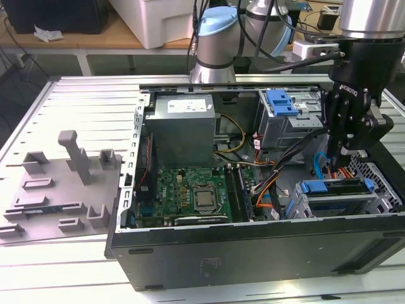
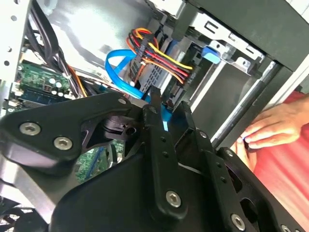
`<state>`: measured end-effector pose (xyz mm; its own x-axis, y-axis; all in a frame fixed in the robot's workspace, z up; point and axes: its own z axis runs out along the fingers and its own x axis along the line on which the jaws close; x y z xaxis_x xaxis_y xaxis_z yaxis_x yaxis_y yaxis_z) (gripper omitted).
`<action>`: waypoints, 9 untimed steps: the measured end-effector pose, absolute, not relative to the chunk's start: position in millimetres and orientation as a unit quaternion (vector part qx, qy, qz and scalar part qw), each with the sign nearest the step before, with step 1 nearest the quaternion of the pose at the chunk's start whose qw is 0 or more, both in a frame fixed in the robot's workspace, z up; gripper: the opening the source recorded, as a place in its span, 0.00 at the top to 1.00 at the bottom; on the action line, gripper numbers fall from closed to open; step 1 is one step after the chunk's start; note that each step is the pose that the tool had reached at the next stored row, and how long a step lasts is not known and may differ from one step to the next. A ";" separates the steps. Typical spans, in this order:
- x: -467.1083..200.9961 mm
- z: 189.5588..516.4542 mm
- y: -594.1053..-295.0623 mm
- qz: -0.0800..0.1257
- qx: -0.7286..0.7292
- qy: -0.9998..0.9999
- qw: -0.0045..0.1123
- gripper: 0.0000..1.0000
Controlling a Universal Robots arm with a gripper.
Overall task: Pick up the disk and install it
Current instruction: 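Insert the second disk wire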
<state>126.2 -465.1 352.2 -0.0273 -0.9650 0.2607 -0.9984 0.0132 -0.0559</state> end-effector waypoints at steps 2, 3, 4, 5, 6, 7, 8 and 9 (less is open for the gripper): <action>126.2 352.1 -465.1 0.108 0.694 -0.709 0.070 0.66; 126.1 352.0 -465.1 0.106 0.694 -0.709 0.067 0.66; 126.1 352.0 -465.1 0.106 0.694 -0.709 0.067 0.66; 126.2 352.0 -465.1 0.106 0.694 -0.709 0.067 0.66; 126.1 352.0 -465.1 0.106 0.694 -0.709 0.068 0.66; 126.2 351.9 -465.2 0.106 0.694 -0.709 0.068 0.66; 126.1 351.8 -465.2 0.107 0.694 -0.709 0.068 0.66; 126.2 351.7 -465.1 0.107 0.694 -0.709 0.068 0.66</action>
<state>126.2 -465.1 351.7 -0.0275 -0.9692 0.2448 -0.9983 0.0141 -0.0564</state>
